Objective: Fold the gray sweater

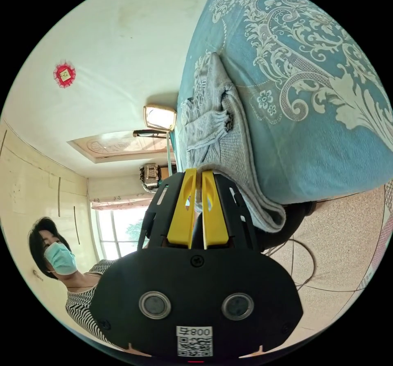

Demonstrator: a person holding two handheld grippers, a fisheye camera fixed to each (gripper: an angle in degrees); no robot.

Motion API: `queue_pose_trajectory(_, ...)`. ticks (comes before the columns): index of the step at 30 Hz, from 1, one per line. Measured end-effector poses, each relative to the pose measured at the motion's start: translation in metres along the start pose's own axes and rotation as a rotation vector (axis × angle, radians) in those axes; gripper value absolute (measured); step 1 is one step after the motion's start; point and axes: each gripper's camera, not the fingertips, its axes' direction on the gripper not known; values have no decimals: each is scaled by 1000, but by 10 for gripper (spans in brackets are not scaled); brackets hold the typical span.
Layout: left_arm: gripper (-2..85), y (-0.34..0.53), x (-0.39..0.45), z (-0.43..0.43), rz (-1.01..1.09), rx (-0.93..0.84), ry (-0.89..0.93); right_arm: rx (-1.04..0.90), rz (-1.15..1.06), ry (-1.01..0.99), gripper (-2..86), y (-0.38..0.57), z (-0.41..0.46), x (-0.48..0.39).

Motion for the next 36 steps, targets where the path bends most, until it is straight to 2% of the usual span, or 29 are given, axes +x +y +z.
queue_pose_trajectory(6, 44, -35, -12, 29, -93, -2, -80, -68, 92, 77, 19, -67, 31, 26)
queue_pose_trajectory(12, 69, -39, -5, 41, -102, 16, -15, -71, 122, 12, 23, -83, 39, 45)
queue_pose_trajectory(16, 90, -34, 5, 41, -102, 56, 47, -5, 138, -99, 32, -72, 32, 54)
queue_pose_trajectory(20, 88, -24, 18, 35, -66, 180, 109, 99, 138, -188, 38, -56, 27, 56)
queue_pose_trajectory(23, 83, -8, 44, 52, 41, 118, -20, 204, 69, -238, 38, -40, 23, 43)
queue_pose_trajectory(26, 88, 17, 83, 95, 234, -38, -253, 161, -81, 52, 46, -22, 48, -3)
queue_pose_trajectory(28, 94, 32, 100, 125, 337, -110, -385, 30, -214, 329, 58, -8, 100, -38)
queue_pose_trajectory(31, 101, 48, 121, 176, 493, -210, -595, -70, -367, 609, 68, 3, 168, -69)
queue_pose_trajectory(36, 70, 63, 124, 244, 627, -297, -892, -114, -514, 954, 56, 12, 254, -83)
